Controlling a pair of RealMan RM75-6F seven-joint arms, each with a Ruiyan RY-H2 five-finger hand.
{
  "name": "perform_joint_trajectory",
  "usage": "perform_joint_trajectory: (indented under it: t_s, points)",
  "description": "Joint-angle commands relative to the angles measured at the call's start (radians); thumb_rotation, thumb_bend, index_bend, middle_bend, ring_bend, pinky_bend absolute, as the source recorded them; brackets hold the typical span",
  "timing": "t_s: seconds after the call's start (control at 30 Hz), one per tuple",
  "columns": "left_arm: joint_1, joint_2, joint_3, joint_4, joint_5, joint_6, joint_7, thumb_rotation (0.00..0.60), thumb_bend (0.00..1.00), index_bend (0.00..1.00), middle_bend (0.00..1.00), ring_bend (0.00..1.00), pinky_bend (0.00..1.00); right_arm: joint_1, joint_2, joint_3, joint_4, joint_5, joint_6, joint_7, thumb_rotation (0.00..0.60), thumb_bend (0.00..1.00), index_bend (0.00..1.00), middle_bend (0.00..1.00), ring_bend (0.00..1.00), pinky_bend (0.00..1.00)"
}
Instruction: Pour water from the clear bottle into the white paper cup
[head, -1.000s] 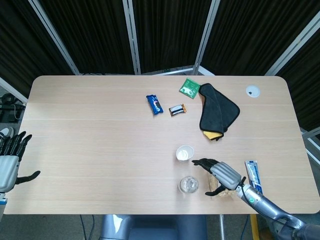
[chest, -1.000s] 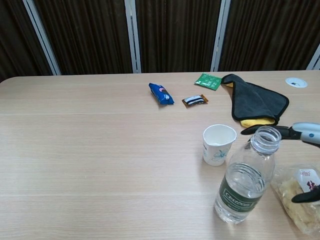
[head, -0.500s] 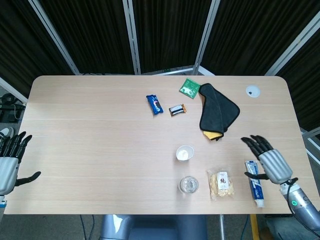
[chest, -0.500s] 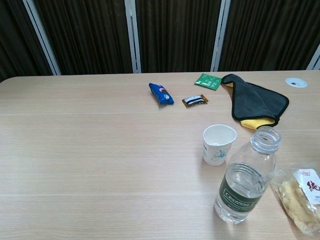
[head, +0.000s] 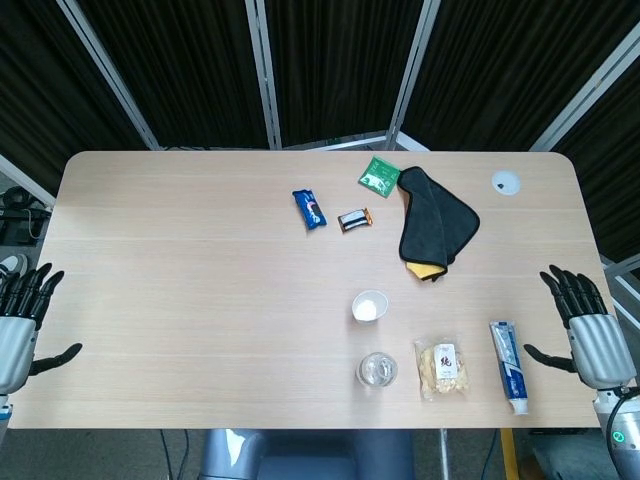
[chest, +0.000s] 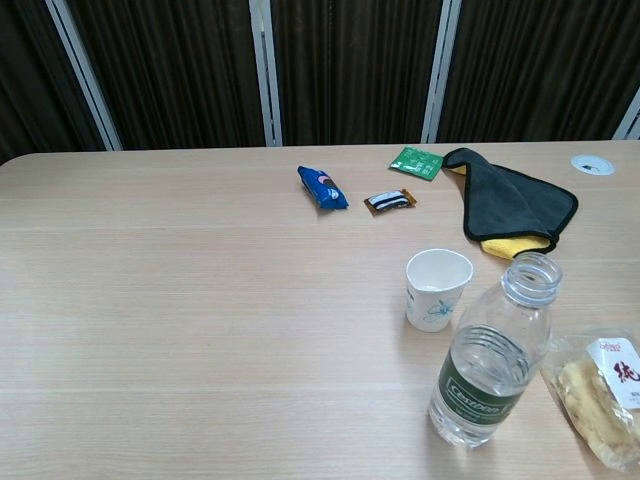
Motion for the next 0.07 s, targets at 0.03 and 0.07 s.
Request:
perform_joint_trajectory:
  t_s: [0.03,0.07]
  points:
    - [0.004,0.005,0.001,0.000,0.002,0.004,-0.011,0.600,0.00,0.00,0.00,0.00,0.00,-0.047,0.026,0.021,-0.094,0.011,0.049,-0.117,0.600,0.00,0.00,0.00,0.00,0.00]
    - [0.004,0.007,0.001,0.000,0.001,0.004,-0.015,0.600,0.00,0.00,0.00,0.00,0.00,-0.050,0.025,0.027,-0.096,0.013,0.048,-0.126,0.600,0.00,0.00,0.00,0.00,0.00]
